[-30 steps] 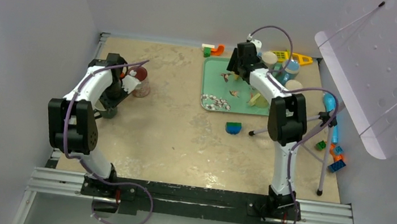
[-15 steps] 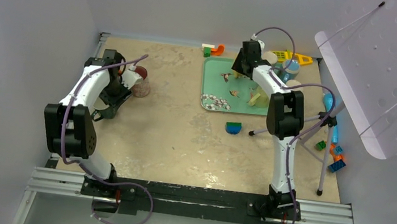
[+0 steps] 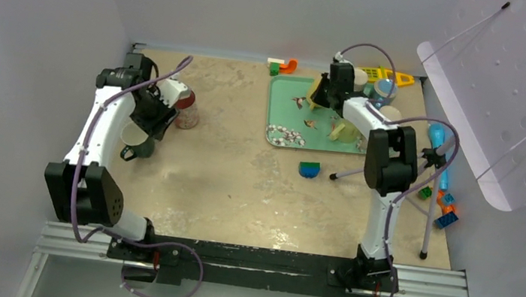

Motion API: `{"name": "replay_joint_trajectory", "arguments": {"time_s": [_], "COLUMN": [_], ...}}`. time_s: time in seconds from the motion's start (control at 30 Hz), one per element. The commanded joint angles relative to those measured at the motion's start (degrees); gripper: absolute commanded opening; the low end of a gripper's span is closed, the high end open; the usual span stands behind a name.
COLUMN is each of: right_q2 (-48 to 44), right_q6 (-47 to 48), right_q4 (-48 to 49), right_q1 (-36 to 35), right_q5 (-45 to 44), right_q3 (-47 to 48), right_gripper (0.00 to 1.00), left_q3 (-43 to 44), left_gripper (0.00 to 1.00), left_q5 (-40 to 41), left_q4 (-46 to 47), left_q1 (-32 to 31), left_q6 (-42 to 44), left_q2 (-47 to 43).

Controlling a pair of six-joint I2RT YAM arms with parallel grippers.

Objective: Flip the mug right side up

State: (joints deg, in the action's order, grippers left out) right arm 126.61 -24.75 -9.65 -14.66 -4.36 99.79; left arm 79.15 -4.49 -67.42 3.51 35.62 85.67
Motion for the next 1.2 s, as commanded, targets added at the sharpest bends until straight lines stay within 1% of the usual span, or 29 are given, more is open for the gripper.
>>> {"name": "replay_joint_trajectory", "arguments": {"time_s": [0.0,0.17,0.2,0.27,0.33,0.4,0.47,0.57,0.7,0.77,0.83,0.9,0.93,1.0,1.1,1.17], "right_q2": [-17.76,-31.25,-33.64,-38.78,-42.39,-45.06,-46.82,-47.59,-46.53,-45.16,-44.08,-42.76,-42.19,-40.63,-38.09,-36.77], "right_q6": [0.46,-3.59,-4.87,-7.71,-11.18,-14.34,-16.85,-19.73,-21.37,-20.66,-20.29,-20.60,-20.69,-21.07,-21.92,-22.20], "right_q4": [16.48,25.05,27.82,34.88,42.04,48.18,52.43,57.20,58.89,57.97,56.84,57.19,57.26,57.23,57.20,56.98], "right_q1": [-1.16,-3.70,-4.49,-6.32,-8.43,-10.78,-13.72,-18.04,-21.94,-23.95,-25.41,-26.23,-26.56,-27.06,-27.59,-27.56], "right_q5": [12.60,19.30,21.64,25.40,29.45,33.42,35.66,37.36,38.48,39.07,39.33,39.78,39.96,40.69,41.64,42.00], "right_q3": [-8.44,-16.68,-18.58,-22.90,-26.03,-28.29,-29.32,-29.84,-28.36,-26.68,-25.10,-24.27,-23.70,-22.63,-21.47,-21.18], "right_gripper": [0.00,0.00,0.00,0.00,0.00,0.00,0.00,0.00,0.00,0.00,0.00,0.00,0.00,0.00,0.00,0.00], "left_q3": [7.46,11.34,12.20,13.59,13.43,12.01,11.61,12.00,7.94,6.72,6.31,5.03,3.95,2.95,2.24,2.31], "left_gripper": [0.60,0.74,0.78,0.82,0.87,0.95,1.00,1.00,0.99,0.95,0.91,0.84,0.80,0.64,0.32,0.02], "left_q5": [-19.78,-34.29,-38.03,-47.35,-55.15,-62.12,-64.08,-65.82,-68.75,-69.08,-70.14,-71.39,-71.77,-72.01,-71.77,-71.79], "left_q4": [-2.60,6.94,8.64,13.26,20.52,30.54,38.20,45.02,62.92,68.71,72.16,77.97,81.62,86.66,90.90,90.31], "left_q1": [0.24,0.20,0.21,0.24,0.19,0.10,-0.36,-0.85,-1.26,-1.31,-1.39,-1.62,-1.70,-1.90,-2.22,-2.45], "left_q6": [-2.66,-16.47,-20.48,-27.72,-37.08,-47.44,-55.08,-62.63,-77.75,-82.69,-85.71,-90.84,-95.05,-99.77,-103.20,-102.82], "left_q2": [-8.43,-14.52,-14.90,-15.40,-15.60,-15.70,-15.36,-14.33,-14.55,-14.31,-13.83,-13.38,-13.16,-12.65,-11.97,-11.63]}}
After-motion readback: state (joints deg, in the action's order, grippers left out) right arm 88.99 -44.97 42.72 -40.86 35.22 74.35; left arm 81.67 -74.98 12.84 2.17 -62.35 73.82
